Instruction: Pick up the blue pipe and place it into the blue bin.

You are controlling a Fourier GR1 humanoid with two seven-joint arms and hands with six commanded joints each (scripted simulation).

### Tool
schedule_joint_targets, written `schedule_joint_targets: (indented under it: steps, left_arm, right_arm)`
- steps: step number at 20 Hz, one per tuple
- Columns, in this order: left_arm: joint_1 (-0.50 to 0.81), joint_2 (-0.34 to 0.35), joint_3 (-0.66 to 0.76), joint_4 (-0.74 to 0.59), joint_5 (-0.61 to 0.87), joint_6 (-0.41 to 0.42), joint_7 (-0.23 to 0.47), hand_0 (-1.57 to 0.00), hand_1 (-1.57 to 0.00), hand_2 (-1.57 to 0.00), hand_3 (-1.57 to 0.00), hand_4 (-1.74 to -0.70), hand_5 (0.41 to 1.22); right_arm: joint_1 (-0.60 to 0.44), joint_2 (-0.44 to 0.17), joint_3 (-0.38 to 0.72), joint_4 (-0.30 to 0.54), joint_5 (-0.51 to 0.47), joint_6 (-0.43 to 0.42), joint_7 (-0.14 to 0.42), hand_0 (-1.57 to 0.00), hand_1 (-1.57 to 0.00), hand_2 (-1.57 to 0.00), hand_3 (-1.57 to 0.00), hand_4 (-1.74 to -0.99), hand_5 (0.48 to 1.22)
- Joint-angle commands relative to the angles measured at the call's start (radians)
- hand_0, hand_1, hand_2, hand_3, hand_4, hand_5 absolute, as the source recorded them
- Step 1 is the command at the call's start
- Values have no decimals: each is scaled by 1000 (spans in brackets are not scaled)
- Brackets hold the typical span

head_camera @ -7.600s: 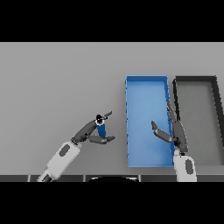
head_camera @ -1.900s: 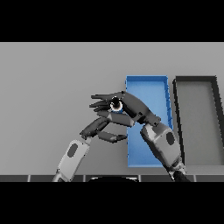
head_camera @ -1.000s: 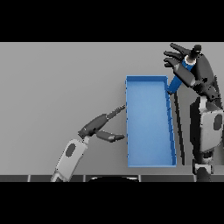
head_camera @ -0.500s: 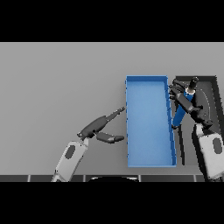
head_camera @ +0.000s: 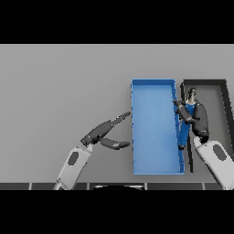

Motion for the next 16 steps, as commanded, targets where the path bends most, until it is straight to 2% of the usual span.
schedule_joint_targets:
  steps: [1,3,5,8,11,16]
  left_arm:
    - [-1,-4,-5,-5,-4,4,1,1,1,1,1,-878,422]
    - [7,-7,-11,-15,0,1,4,1,1,1,1,-878,427]
    - [15,0,-9,-15,1,-1,-3,1,1,1,1,-879,430]
    - [19,-3,-9,-21,6,1,1,1,1,1,1,-886,428]
    - [24,-8,-16,-35,3,4,8,1,1,1,1,-885,426]
    - [24,-4,-12,-25,-4,10,3,1,1,1,1,-887,429]
  right_arm:
    - [-12,-23,32,10,-19,-15,32,-937,-855,-856,-504,-1503,1221]
    - [-47,-65,98,36,-53,7,30,-599,-547,-548,-322,-1337,1221]
    - [-84,-114,173,55,-66,59,33,-383,-350,-350,-206,-1219,1137]
    - [-138,-222,344,89,-187,83,53,-196,-179,-179,-105,-1110,979]
    - [-212,-295,472,108,-290,72,53,-100,-91,-91,-53,-1071,868]
    - [-332,-324,627,124,-349,56,53,-32,-29,-29,-17,-1038,734]
